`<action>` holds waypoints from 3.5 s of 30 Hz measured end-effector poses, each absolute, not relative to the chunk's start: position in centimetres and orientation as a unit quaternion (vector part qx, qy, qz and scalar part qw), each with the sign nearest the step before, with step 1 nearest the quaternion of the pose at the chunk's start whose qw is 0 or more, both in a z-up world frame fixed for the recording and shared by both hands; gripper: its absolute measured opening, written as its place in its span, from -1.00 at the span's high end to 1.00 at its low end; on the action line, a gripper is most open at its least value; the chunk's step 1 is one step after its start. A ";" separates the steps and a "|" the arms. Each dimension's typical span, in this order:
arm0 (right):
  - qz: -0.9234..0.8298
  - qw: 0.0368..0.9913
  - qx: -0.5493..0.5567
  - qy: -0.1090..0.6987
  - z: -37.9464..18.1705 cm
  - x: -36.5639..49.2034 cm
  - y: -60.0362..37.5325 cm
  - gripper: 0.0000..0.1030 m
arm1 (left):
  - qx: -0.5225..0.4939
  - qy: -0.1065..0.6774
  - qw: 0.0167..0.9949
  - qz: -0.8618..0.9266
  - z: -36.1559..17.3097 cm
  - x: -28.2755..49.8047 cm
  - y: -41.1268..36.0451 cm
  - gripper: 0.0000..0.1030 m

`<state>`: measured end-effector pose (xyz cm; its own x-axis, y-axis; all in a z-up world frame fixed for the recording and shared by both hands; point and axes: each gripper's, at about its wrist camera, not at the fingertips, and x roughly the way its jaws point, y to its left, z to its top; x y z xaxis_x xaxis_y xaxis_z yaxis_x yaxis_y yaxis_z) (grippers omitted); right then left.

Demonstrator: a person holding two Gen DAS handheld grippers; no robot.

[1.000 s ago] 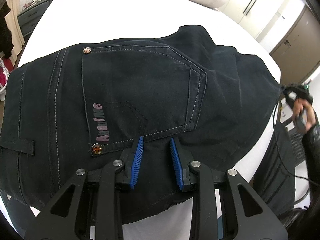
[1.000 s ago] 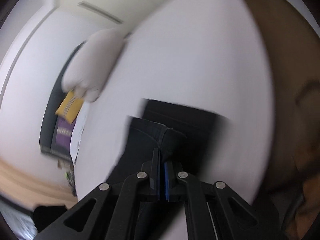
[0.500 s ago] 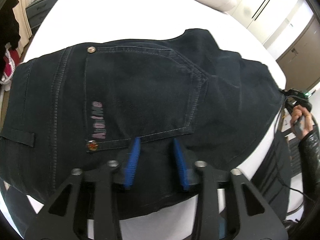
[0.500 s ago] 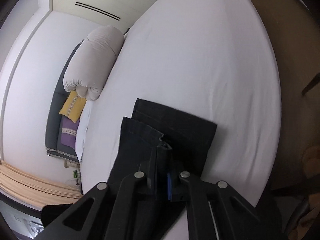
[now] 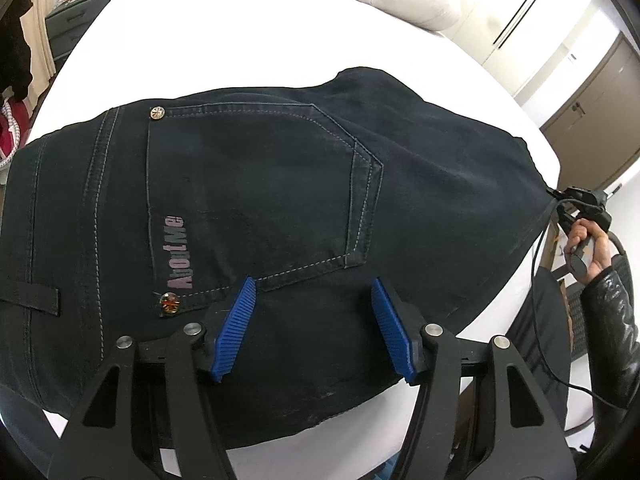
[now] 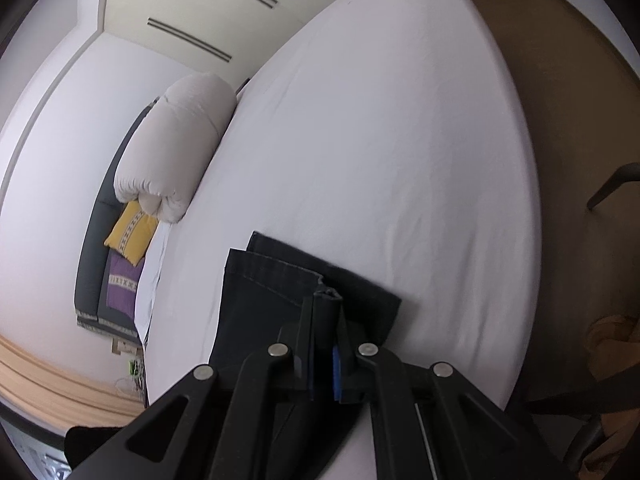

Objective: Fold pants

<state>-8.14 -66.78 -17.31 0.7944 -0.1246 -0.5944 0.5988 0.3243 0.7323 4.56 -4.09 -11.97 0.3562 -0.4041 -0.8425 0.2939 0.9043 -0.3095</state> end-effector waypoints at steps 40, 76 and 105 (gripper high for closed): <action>-0.043 0.832 -0.028 0.552 -14.7 14.9 -54.8 1.00 | -0.046 0.505 0.826 -0.247 -12.4 4.0 -2.6 -0.50; 0.256 0.773 0.215 0.539 -14.7 18.6 -24.2 0.62 | -0.061 0.479 0.859 -0.172 -11.5 6.1 1.4 -0.47; 0.001 0.813 0.475 0.336 -17.3 1.7 -56.7 1.00 | -0.002 0.488 0.831 -0.267 -11.9 6.7 -9.8 -0.45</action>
<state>1.74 -56.73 -17.32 0.7744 0.3206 -0.5455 0.3181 0.5481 0.7736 6.73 -9.85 -11.94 0.3805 -0.4456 -0.8104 0.4418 0.8574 -0.2640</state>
